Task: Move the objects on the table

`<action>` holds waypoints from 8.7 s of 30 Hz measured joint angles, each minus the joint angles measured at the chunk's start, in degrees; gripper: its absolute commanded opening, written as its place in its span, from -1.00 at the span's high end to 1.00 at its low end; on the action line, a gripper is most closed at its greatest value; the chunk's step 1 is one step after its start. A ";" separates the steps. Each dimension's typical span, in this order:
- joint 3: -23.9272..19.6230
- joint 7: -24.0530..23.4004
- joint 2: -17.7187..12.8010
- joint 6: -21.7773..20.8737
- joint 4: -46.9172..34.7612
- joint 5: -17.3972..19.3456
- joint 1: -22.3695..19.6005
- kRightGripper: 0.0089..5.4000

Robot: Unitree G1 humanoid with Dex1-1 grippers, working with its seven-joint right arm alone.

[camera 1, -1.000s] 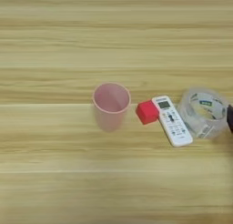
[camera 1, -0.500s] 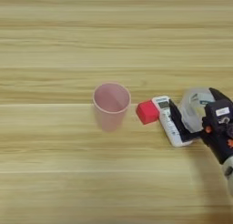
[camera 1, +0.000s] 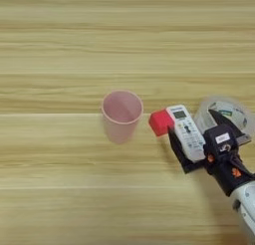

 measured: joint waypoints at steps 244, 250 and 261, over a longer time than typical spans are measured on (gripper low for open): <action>-15.24 -1.30 -2.18 12.08 11.67 7.10 -12.89 0.17; -15.44 -1.17 -2.35 13.02 10.81 7.31 -12.47 0.17; -16.92 -0.08 -2.56 16.65 8.78 10.33 -11.77 0.17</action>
